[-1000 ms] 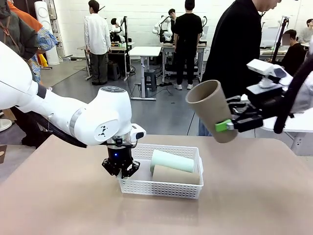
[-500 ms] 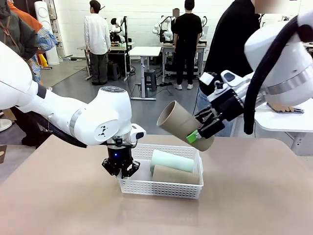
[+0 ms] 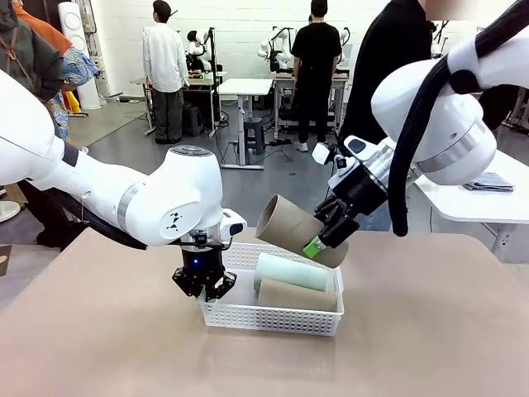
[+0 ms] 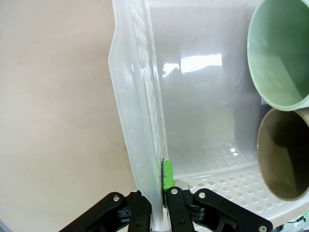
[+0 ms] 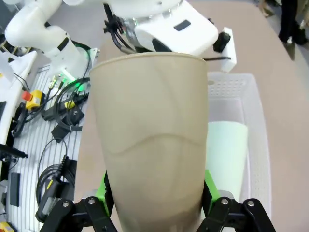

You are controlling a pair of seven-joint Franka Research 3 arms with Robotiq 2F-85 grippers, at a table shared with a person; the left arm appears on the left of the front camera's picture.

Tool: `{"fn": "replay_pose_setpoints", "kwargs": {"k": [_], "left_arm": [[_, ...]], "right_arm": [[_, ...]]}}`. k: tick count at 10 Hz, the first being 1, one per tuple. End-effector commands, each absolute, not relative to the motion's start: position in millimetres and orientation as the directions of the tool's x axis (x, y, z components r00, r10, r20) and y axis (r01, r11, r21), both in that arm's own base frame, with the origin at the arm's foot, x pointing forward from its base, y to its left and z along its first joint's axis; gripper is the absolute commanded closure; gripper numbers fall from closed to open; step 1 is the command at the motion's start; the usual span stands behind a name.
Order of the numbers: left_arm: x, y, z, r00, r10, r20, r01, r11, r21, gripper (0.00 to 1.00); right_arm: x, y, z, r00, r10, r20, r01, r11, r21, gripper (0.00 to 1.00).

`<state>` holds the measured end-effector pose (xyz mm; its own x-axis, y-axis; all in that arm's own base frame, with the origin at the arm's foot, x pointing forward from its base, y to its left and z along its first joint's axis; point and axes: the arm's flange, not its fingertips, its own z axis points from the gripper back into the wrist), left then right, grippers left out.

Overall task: Clean and organize the cups into the basket.
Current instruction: Pick up the Reusable plastic cup from the right side of the table and stack it inside the Organizing basket in the center of the table.

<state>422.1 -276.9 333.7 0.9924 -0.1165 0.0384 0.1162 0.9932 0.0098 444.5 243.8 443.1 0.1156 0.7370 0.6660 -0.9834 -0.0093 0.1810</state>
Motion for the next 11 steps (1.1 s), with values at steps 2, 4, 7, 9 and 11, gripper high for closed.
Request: {"fn": "replay_pose_setpoints", "kwargs": {"k": [2, 4, 7, 9, 11], "left_arm": [[418.3, -277.1, 330.0, 0.993, -0.117, 0.033, 0.116, 0.993, 0.018, 1.0], [418.3, -277.1, 330.0, 0.993, -0.117, 0.033, 0.116, 0.993, 0.018, 1.0], [418.3, -277.1, 330.0, 0.993, -0.117, 0.033, 0.116, 0.993, 0.018, 1.0], [418.3, -277.1, 330.0, 0.993, -0.117, 0.033, 0.116, 0.993, 0.018, 1.0], [418.3, -277.1, 330.0, 0.993, -0.117, 0.033, 0.116, 0.993, 0.018, 1.0]], "right_arm": [[459.2, 243.2, 426.6, 0.126, 0.743, 0.657, -0.975, -0.029, 0.219, 0.17], [464.6, 246.4, 409.1, 0.121, 0.756, 0.643, -0.973, -0.038, 0.228, 0.17], [481.3, 259.4, 389.6, 0.091, 0.781, 0.617, -0.978, -0.047, 0.204, 0.17], [496.5, 263.3, 376.1, 0.098, 0.796, 0.597, -0.976, -0.041, 0.216, 0.17], [504.4, 265.0, 369.9, 0.103, 0.797, 0.596, -0.972, -0.045, 0.229, 0.17]]}}
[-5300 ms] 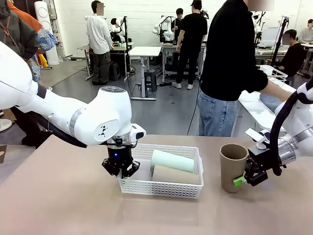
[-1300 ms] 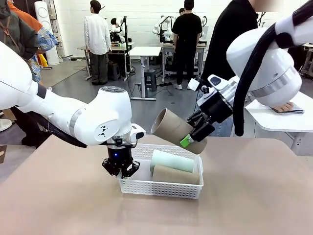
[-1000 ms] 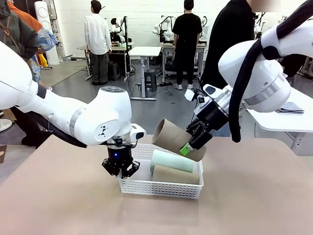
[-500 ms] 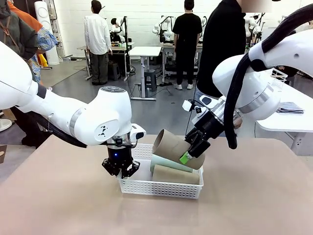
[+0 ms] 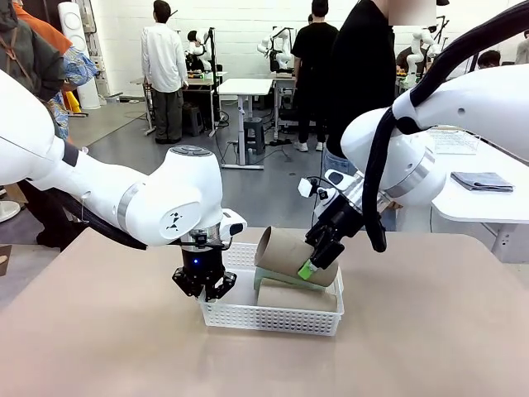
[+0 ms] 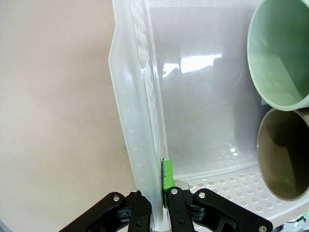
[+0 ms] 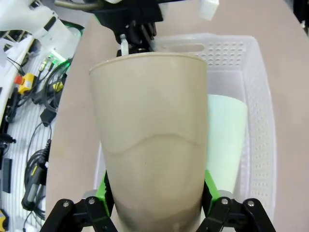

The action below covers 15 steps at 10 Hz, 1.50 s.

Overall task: Clean and organize the cups into the basket.
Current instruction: Pick up the Reusable plastic cup from the right side of the table and stack it inside the Organizing basket in the center of the table.

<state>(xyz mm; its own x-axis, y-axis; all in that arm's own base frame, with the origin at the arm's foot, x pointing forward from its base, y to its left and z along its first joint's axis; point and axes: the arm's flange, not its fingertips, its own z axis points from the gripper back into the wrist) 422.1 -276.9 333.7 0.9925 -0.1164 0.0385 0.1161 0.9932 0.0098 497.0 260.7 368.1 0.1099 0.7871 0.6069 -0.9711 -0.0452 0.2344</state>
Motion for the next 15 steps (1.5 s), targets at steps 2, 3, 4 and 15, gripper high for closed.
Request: {"fn": "replay_pose_setpoints", "kwargs": {"k": [2, 3, 4, 15], "left_arm": [[418.3, -277.1, 330.0, 0.993, -0.117, 0.033, 0.116, 0.993, 0.018, 1.0], [418.3, -277.1, 330.0, 0.993, -0.117, 0.033, 0.116, 0.993, 0.018, 1.0], [418.3, -277.1, 330.0, 0.993, -0.117, 0.033, 0.116, 0.993, 0.018, 1.0], [418.3, -277.1, 330.0, 0.993, -0.117, 0.033, 0.116, 0.993, 0.018, 1.0]], "right_arm": [[503.6, 266.2, 360.1, 0.112, 0.809, 0.578, -0.966, -0.048, 0.254, 0.17], [502.4, 266.0, 357.8, 0.114, 0.811, 0.573, -0.964, -0.048, 0.26, 0.17], [501.9, 265.2, 355.8, 0.116, 0.815, 0.568, -0.963, -0.049, 0.267, 0.17], [440.8, 178.9, 435.4, 0.057, 0.554, 0.831, -0.968, -0.171, 0.181, 0.0]]}}
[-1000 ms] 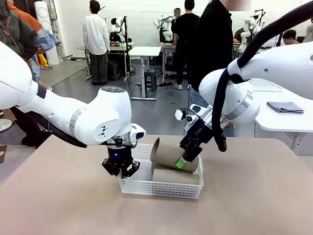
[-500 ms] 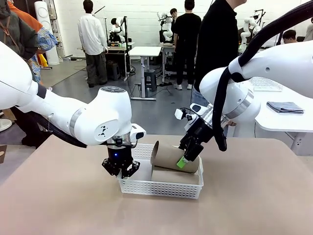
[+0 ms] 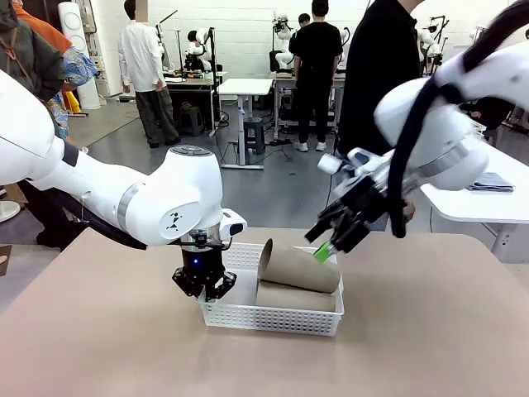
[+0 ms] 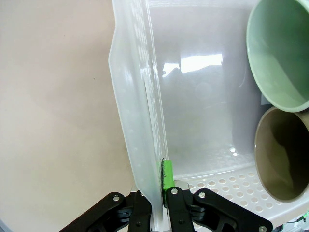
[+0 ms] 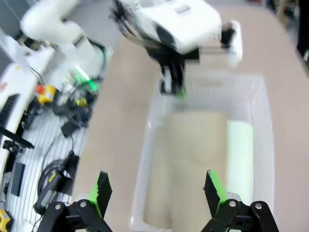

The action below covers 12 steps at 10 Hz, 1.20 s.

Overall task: Clean and organize the cups into the basket.
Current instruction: Pick up the Reusable plastic cup from the right side of the table and stack it inside the Organizing basket in the center of the table.

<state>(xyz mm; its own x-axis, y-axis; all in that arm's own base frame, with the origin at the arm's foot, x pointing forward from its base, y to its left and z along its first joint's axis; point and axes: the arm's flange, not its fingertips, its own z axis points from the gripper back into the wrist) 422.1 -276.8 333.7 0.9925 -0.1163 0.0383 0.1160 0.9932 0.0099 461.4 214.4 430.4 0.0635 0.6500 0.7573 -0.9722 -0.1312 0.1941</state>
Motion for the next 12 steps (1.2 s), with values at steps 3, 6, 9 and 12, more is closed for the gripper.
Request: {"fn": "replay_pose_setpoints", "kwargs": {"k": [3, 6, 9, 12], "left_arm": [[418.3, -277.1, 330.0, 0.993, -0.117, 0.033, 0.116, 0.993, 0.018, 1.0], [418.3, -277.1, 330.0, 0.993, -0.117, 0.033, 0.116, 0.993, 0.018, 1.0], [418.3, -277.1, 330.0, 0.993, -0.117, 0.033, 0.116, 0.993, 0.018, 1.0], [418.3, -277.1, 330.0, 0.993, -0.117, 0.033, 0.116, 0.993, 0.018, 1.0]], "right_arm": [[405.7, 62.4, 449.7, 0.025, 0.213, 0.977, -0.958, -0.274, 0.084, 0.0], [393.2, -50.4, 418.5, 0.013, -0.099, 0.995, -0.967, -0.254, -0.012, 0.0], [394.8, -101.0, 383.3, 0.002, -0.13, 0.991, -1.0, 0.013, 0.004, 0.0], [389.3, -117.3, 372.3, 0.017, -0.123, 0.992, -1.0, 0.012, 0.019, 0.0]]}}
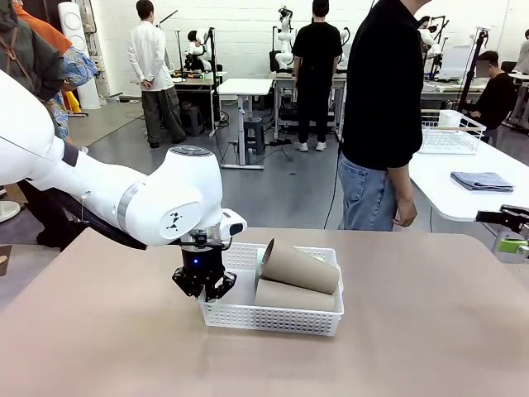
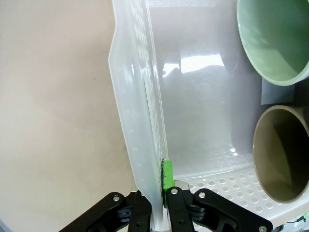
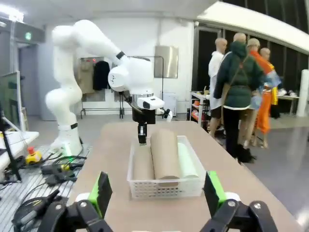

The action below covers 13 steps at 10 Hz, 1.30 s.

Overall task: Clean and organize the cups into the basket.
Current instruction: Pick up the Reusable plastic cup from the right side of the table and stack it inside the Organizing basket in the center of the table, then move the Organizing basket back to the left side of the table.

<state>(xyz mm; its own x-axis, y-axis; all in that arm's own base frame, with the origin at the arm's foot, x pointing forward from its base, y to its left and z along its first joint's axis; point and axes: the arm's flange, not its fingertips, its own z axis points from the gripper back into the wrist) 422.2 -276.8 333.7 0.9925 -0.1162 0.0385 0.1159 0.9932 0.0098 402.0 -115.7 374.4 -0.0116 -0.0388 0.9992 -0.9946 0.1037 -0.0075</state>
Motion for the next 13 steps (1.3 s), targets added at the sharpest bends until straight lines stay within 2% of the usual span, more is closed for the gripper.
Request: {"fn": "replay_pose_setpoints", "kwargs": {"k": [1, 13], "left_arm": [[418.3, -277.1, 330.0, 0.993, -0.117, 0.033, 0.116, 0.993, 0.018, 1.0], [418.3, -277.1, 330.0, 0.993, -0.117, 0.033, 0.116, 0.993, 0.018, 1.0]], "right_arm": [[389.3, -117.3, 372.3, 0.017, -0.123, 0.992, -1.0, 0.012, 0.019, 0.0], [389.3, -117.3, 372.3, 0.017, -0.123, 0.992, -1.0, 0.012, 0.019, 0.0]]}}
